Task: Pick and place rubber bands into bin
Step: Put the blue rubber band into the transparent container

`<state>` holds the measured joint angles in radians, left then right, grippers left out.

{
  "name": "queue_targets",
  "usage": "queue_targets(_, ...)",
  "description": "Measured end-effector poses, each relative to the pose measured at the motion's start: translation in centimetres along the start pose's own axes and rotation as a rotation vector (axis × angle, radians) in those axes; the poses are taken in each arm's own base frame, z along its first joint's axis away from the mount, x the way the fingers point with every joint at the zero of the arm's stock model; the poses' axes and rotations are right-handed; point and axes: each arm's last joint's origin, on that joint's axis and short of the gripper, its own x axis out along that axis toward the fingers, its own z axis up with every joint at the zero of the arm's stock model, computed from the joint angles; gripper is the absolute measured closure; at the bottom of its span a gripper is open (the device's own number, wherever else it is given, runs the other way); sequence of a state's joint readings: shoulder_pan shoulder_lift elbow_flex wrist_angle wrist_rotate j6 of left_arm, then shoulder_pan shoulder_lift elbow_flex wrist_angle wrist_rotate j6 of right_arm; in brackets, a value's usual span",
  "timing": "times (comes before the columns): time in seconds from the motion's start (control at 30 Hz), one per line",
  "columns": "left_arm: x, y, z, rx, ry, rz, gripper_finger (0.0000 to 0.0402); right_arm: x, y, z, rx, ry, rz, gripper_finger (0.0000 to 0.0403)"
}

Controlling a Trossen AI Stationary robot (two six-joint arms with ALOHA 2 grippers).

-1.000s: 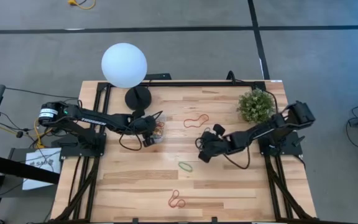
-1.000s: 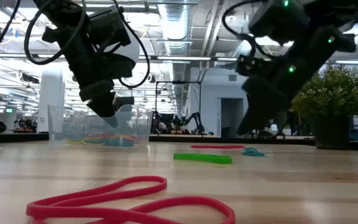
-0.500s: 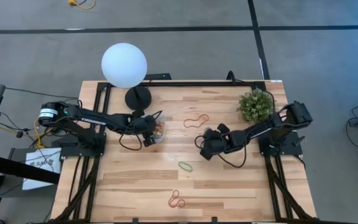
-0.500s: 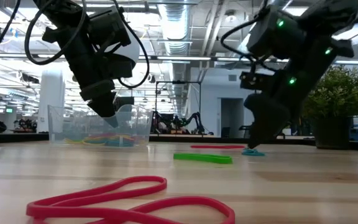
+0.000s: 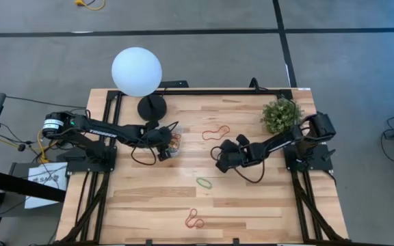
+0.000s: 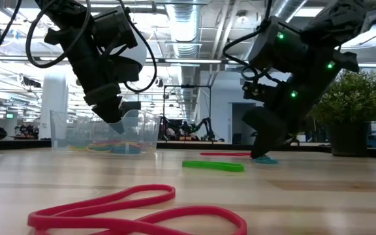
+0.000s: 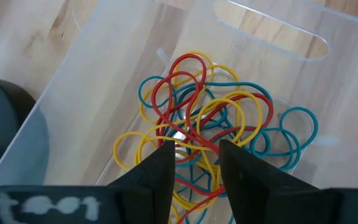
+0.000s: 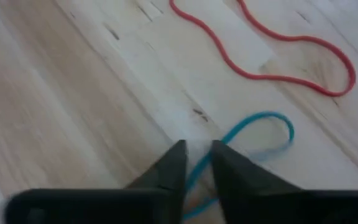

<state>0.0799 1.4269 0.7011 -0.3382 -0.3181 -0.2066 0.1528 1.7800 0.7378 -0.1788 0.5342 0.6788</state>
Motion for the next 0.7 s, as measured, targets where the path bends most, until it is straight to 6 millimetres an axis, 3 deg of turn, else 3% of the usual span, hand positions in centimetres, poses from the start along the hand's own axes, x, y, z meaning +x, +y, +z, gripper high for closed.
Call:
queue_targets(0.1, 0.0, 0.0, 0.0, 0.000, 0.000, 0.000, 0.0286, -0.3, -0.2, 0.1, -0.028, -0.006, 0.013, 0.0392)
queue_targets(0.27, 0.0, 0.0, 0.0, -0.025, 0.001, -0.002, 0.0286, -1.7, -0.1, 0.8, -0.027, -0.070, 0.054, 0.0399)
queue_targets(0.37, -0.4, -0.3, 0.5, -0.040, -0.009, -0.053, 0.0286, -3.5, 0.5, 1.7, -0.008, -0.168, 0.116, 0.0399)
queue_targets(0.53, -2.2, -1.5, 2.5, -0.032, -0.070, -0.218, 0.0286, -6.4, 1.5, 2.6, -0.032, -0.310, 0.230, 0.0402)
queue_targets(0.7, -4.4, -3.5, 5.4, 0.038, -0.278, -0.352, 0.0286, -8.4, 3.0, 3.2, -0.079, -0.465, 0.339, 0.0402)
